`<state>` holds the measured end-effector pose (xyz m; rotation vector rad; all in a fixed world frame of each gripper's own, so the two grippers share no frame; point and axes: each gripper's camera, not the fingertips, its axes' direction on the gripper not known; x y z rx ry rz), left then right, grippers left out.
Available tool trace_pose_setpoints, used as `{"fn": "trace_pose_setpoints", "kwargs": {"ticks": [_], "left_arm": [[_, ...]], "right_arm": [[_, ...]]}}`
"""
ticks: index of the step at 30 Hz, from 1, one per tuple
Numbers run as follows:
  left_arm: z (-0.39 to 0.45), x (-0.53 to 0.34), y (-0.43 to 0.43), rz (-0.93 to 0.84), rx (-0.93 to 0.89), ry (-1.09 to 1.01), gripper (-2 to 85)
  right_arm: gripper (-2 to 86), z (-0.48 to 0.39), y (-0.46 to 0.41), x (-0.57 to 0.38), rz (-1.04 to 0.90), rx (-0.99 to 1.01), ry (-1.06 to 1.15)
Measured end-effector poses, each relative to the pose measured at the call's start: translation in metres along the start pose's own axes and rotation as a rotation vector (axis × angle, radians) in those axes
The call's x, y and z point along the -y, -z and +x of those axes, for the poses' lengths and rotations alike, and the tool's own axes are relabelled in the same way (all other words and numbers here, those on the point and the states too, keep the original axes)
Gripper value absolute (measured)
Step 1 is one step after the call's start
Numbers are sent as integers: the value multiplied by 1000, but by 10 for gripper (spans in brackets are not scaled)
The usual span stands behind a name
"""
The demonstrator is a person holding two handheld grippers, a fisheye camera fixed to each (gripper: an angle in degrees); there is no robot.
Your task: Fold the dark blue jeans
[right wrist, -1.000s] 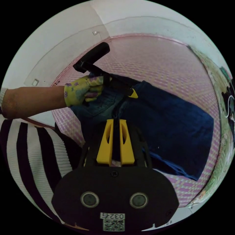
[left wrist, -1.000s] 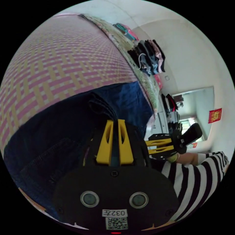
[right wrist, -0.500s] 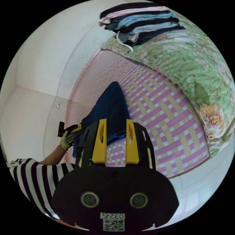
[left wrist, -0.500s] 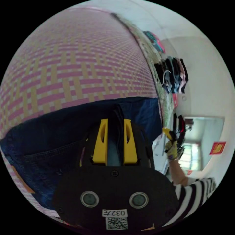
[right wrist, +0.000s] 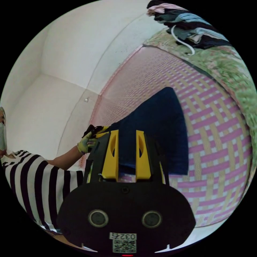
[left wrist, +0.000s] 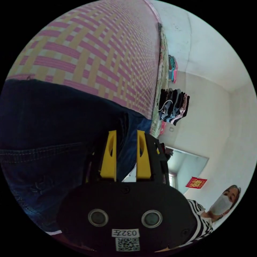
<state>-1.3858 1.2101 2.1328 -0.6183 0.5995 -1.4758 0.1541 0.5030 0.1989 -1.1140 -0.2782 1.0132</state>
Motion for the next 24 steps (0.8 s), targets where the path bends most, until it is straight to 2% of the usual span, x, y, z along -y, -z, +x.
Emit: {"fn": "trace_pose_setpoints", "kwargs": {"ticks": [2,4,6,7,8,11,13,16,19,22,24], "left_arm": [[3,-5,-1,11,-25,-51,11],[18,-16,2,51,46,-160,-1],[50,-38,1,71,215,-389,0],[72,-57,-1,98,384,-534,13],[88,-79,1,204,551,-622,29],[92,-105,15,396,763,-593,28],[81,-101,18,316,696,-599,4],[63,-90,12,106,476,-588,-6],[60,-99,3,-4,283,-642,-8],[57,-120,-18,-214,244,-672,-9],[49,-138,-29,-327,285,-686,-9]], "right_arm": [[100,-13,-17,10,-76,10,58],[99,-22,-27,15,-118,3,97],[99,-28,-34,16,-150,7,121],[98,-32,-39,15,-171,3,132],[97,-35,-43,14,-188,-6,141],[93,-37,-53,7,-218,-15,135],[92,-36,-55,3,-219,-12,120],[91,-34,-50,-4,-185,-33,88],[89,-32,-27,-12,-103,-91,56],[88,-16,15,-26,19,-156,-46],[89,1,39,-36,72,-210,-120]]}}
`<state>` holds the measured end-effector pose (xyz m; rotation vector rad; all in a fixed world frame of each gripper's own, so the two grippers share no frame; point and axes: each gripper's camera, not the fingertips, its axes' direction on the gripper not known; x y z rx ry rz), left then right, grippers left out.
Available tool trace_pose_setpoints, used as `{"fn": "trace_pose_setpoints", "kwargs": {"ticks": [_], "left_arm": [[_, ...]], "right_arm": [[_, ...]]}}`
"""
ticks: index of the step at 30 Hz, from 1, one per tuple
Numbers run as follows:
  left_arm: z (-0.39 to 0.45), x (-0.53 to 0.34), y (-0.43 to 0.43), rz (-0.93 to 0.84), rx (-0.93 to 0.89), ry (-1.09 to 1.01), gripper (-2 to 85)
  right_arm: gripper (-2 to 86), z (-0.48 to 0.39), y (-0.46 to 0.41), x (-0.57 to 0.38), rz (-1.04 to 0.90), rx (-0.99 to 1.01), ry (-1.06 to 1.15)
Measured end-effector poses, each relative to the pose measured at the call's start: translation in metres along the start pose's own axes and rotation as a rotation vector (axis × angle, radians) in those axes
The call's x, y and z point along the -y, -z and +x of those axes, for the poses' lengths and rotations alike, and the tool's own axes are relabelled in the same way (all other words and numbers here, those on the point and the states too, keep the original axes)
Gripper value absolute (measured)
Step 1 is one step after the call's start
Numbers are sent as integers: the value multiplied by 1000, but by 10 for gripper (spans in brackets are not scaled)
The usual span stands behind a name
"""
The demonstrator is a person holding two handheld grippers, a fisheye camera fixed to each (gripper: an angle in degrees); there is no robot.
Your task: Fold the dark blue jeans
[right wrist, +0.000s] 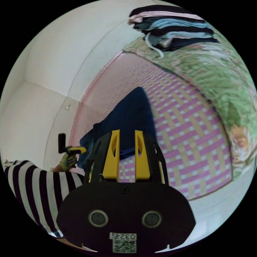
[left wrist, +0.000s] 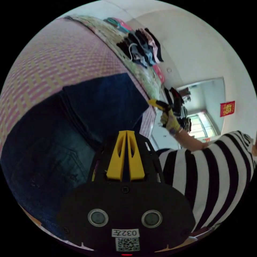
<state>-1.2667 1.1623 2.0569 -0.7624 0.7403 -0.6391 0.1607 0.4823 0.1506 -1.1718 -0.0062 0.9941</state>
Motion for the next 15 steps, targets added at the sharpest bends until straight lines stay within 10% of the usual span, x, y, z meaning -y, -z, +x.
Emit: {"fn": "trace_pose_setpoints", "kwargs": {"ticks": [15], "left_arm": [[17,-60,-17,-163,178,16,-10]], "right_arm": [[105,66,-29,-5,-121,213,-175]]}}
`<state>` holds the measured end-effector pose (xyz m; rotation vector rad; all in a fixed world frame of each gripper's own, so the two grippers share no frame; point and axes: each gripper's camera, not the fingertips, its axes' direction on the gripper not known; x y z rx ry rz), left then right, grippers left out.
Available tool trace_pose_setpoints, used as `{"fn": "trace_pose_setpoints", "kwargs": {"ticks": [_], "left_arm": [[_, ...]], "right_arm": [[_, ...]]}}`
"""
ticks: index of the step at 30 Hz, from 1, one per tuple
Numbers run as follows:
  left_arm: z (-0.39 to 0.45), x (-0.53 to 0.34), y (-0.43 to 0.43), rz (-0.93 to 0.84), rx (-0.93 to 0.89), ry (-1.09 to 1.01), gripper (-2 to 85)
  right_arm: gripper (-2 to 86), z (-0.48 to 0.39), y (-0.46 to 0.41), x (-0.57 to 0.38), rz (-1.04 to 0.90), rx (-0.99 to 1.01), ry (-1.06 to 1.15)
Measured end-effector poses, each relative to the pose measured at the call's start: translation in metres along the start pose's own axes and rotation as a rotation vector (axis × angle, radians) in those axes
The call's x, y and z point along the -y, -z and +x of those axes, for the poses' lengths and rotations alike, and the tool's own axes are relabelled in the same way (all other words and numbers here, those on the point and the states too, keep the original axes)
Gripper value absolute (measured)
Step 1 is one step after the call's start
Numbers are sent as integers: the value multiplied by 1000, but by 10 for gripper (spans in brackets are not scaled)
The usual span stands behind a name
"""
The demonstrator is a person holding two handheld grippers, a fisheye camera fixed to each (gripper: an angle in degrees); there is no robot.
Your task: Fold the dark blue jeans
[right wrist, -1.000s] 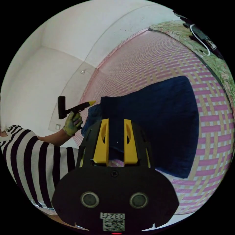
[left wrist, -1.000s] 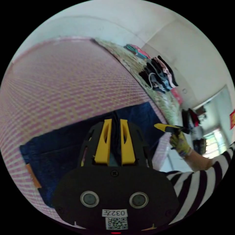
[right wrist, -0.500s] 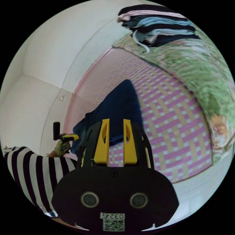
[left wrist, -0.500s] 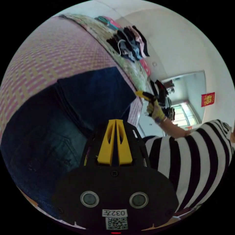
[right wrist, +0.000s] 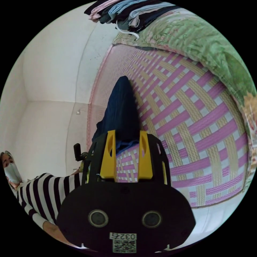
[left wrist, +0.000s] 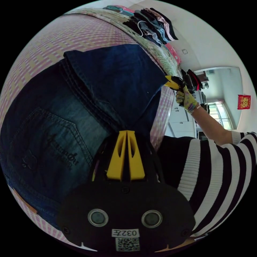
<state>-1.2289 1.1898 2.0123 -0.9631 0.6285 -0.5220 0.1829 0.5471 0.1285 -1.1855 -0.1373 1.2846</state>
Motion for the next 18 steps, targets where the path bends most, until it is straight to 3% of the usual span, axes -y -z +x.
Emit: {"fn": "trace_pose_setpoints", "kwargs": {"ticks": [2,6,10,18], "left_arm": [[5,-4,6,3,-12,9,-10],[16,-9,9,-21,44,4,-10],[11,-17,16,2,-41,55,-10],[3,-103,79,259,-59,223,-9]], "right_arm": [[53,-3,-6,2,-17,-59,7],[41,-10,-5,-2,0,-73,35],[38,-2,-15,-4,0,-123,-21],[37,-133,-40,-3,56,-446,336]]}}
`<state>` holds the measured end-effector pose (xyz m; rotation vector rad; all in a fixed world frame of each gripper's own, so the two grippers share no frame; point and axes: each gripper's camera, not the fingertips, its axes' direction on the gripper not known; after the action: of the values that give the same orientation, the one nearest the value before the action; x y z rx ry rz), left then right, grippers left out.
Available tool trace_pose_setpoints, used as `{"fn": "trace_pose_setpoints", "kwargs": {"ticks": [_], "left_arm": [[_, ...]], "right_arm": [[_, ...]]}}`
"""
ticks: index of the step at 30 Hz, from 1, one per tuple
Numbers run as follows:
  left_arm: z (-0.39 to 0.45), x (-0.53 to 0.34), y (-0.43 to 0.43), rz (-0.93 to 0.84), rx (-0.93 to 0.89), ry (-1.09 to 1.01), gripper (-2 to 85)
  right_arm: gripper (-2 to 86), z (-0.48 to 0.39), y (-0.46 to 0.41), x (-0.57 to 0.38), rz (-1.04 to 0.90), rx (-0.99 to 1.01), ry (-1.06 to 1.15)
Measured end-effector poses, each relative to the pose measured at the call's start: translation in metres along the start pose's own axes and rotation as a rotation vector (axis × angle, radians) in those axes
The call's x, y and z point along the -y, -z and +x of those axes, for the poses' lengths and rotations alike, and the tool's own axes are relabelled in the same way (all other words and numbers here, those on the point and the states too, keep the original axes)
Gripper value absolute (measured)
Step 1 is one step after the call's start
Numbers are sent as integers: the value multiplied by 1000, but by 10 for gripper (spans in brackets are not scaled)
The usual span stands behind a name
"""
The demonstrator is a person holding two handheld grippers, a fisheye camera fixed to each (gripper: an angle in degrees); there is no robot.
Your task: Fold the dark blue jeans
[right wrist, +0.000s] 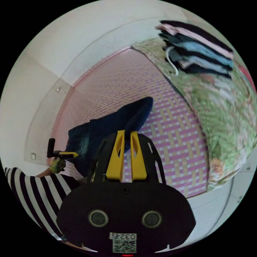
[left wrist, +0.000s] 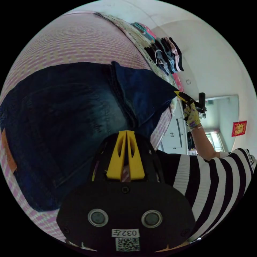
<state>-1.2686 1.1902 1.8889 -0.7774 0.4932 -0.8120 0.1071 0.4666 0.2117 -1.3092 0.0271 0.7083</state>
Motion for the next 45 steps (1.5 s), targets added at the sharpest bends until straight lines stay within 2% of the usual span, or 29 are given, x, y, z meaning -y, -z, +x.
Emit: {"fn": "trace_pose_setpoints", "kwargs": {"ticks": [2,7,11,14,15,17,20,24,28,31,35,39,42,44,45], "left_arm": [[-15,-29,31,73,17,74,-9],[-43,-85,95,255,3,204,-9],[-62,-124,136,363,-12,279,-9],[-73,-142,153,385,-18,314,-9],[-75,-145,155,389,-23,320,-9],[-82,-153,163,399,-45,333,-9],[-87,-158,170,392,-65,333,-9],[-96,-162,174,351,-55,361,-9],[-100,-164,175,317,-79,361,-9],[-98,-167,178,318,-95,359,-9],[-91,-183,196,399,-71,396,-9],[-76,-191,216,486,-55,349,-9],[-64,-191,228,565,-66,319,-9],[-56,-185,229,584,-105,296,-9],[-53,-183,228,580,-108,288,-9]], "right_arm": [[37,-67,3,21,0,-116,203],[37,-216,-17,38,-10,-179,643],[37,-320,-72,22,-88,-63,867],[37,-370,-135,-3,-185,26,954],[37,-376,-150,-8,-208,41,959],[37,-389,-211,-24,-377,87,953],[36,-384,-248,-30,-486,79,917],[35,-383,-227,-12,-428,87,874],[32,-401,-195,-1,-336,121,935],[30,-415,-209,-9,-389,142,995],[35,-407,-261,-12,-591,91,984],[56,-401,-266,4,-610,141,960],[71,-386,-278,19,-697,359,843],[57,-361,-257,42,-659,718,742],[54,-353,-250,48,-638,755,712]]}}
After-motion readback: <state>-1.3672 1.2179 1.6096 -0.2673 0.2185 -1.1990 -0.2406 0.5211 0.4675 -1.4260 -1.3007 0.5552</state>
